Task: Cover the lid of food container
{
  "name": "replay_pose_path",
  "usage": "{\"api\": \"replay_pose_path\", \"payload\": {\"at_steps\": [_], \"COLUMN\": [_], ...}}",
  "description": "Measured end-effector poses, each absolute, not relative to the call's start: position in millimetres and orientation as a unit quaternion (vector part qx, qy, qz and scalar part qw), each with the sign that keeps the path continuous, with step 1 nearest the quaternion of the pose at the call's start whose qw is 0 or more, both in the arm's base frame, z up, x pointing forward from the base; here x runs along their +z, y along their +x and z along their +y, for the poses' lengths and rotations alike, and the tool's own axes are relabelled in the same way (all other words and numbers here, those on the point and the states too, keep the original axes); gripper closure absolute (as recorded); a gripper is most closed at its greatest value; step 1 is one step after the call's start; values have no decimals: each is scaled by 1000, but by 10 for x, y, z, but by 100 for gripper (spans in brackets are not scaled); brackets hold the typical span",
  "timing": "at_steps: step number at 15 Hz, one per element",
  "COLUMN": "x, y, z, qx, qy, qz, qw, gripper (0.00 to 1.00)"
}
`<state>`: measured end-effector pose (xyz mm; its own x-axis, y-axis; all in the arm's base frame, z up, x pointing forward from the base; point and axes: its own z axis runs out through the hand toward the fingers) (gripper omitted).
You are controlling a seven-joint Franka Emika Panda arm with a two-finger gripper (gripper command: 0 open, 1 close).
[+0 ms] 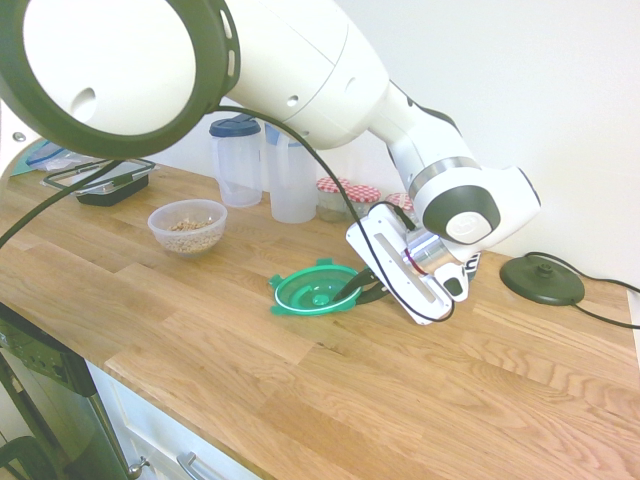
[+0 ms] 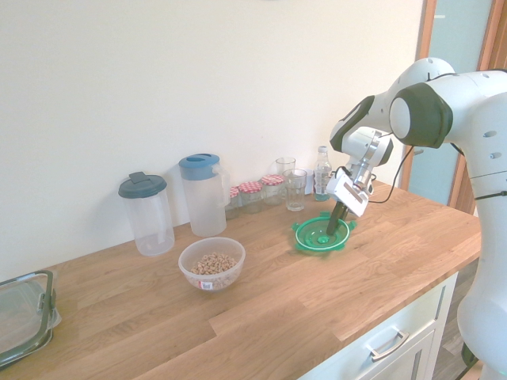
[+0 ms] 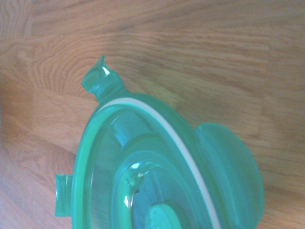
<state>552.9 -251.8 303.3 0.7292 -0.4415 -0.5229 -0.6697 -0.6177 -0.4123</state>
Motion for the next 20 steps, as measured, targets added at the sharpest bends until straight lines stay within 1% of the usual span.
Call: {"api": "replay_pose_path", "payload": {"at_steps": [2, 5, 9, 11, 14, 20], "x": [3398, 4167, 4857, 4983, 4894, 5020], "y": [5540, 5491, 5671, 5845, 6078, 6127], "z": [-2604, -2609, -2035, -1607, -1069, 5], "qx": [156, 106, 41, 6, -42, -138], "qy": [-893, -914, -934, -938, -936, -893], "qz": [331, 349, 350, 345, 336, 326], "qw": [262, 181, 62, 1, -92, -277], "gripper": [100, 100, 100, 100, 100, 100]}}
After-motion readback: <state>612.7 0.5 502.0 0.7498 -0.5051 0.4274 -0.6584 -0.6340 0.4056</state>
